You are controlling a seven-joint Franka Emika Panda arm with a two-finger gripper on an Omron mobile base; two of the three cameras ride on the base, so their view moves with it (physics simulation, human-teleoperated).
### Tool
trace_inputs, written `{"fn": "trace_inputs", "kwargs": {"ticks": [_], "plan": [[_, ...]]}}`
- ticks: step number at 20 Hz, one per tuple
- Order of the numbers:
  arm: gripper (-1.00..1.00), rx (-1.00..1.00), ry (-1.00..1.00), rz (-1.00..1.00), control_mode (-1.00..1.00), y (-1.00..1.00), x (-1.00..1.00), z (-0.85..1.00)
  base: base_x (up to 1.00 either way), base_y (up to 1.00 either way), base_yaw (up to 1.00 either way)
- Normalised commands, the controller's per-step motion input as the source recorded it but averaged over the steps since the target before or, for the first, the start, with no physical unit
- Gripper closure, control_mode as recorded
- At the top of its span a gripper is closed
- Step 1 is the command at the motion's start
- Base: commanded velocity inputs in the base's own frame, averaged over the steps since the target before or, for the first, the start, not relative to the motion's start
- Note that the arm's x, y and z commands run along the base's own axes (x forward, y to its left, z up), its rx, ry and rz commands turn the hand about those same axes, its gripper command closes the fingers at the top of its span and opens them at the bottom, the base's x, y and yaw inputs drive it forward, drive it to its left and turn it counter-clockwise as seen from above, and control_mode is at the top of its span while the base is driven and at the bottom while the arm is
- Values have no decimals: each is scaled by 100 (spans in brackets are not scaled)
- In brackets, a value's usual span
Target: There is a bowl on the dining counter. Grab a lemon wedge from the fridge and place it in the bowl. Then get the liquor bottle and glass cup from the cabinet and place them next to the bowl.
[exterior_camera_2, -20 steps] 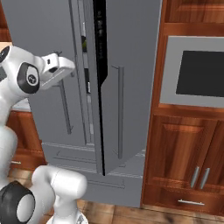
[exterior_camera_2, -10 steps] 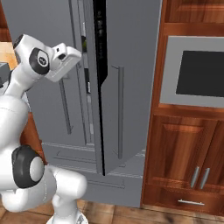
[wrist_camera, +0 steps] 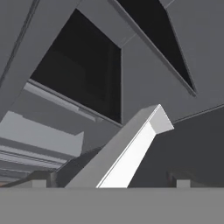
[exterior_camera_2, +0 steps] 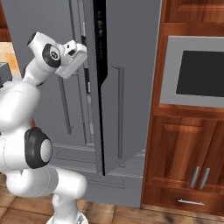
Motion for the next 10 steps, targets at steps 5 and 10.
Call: {"fn": "trace_inputs", "kwargs": {"ticks": [5,10], "plan": [[-100,-1,0,-6,-100,-58,-2,-3,0,0,0],[-100,0,0,-8,-100,-74,-23,0,0,0,0]]}}
